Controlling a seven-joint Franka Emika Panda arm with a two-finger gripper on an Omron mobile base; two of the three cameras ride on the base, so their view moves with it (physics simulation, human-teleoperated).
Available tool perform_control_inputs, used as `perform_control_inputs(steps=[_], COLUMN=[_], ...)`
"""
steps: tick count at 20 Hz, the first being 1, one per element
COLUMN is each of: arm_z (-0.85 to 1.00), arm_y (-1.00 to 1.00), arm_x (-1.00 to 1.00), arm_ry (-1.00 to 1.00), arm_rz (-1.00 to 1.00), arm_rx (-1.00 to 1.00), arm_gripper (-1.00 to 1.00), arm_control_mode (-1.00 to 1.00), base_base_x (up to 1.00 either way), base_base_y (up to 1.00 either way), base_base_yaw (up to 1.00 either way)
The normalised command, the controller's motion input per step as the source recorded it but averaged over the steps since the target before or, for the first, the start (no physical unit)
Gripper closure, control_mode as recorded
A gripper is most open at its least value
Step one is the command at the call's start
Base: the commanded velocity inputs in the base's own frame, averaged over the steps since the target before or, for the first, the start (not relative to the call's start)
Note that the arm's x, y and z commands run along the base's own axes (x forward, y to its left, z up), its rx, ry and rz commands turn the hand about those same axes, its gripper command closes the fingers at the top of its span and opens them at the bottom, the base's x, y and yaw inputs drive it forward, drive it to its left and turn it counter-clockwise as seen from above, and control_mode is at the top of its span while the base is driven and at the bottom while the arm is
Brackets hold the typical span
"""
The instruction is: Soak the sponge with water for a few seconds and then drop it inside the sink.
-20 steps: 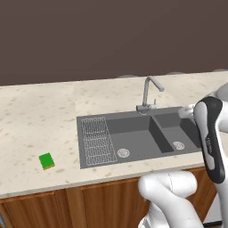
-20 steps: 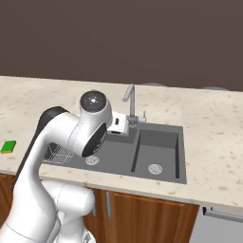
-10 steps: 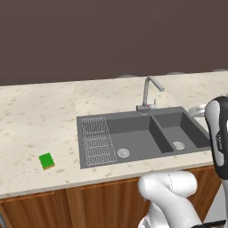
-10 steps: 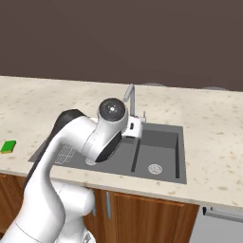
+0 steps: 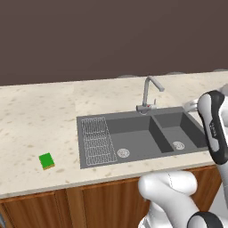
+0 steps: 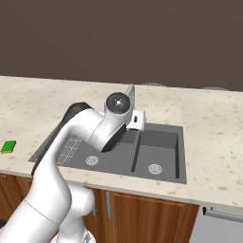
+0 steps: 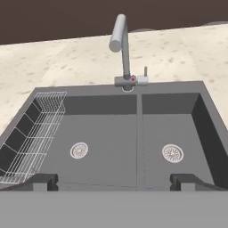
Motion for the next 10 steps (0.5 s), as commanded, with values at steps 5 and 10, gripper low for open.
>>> perform_control_inputs(steps=[5, 10], arm_z=[0.0, -0.13], arm_y=[0.0, 0.0], arm_x=[0.42, 0.02], arm_ry=[0.0, -0.02], arm_rz=[0.04, 0.01], arm_rx=[0.0, 0.0], arm_gripper=[-1.0, -1.0], arm_control_mode=[-1.0, -1.0], base_base_x=[0.0, 0.0], base_base_y=[0.0, 0.0], base_base_yaw=[0.0, 0.0])
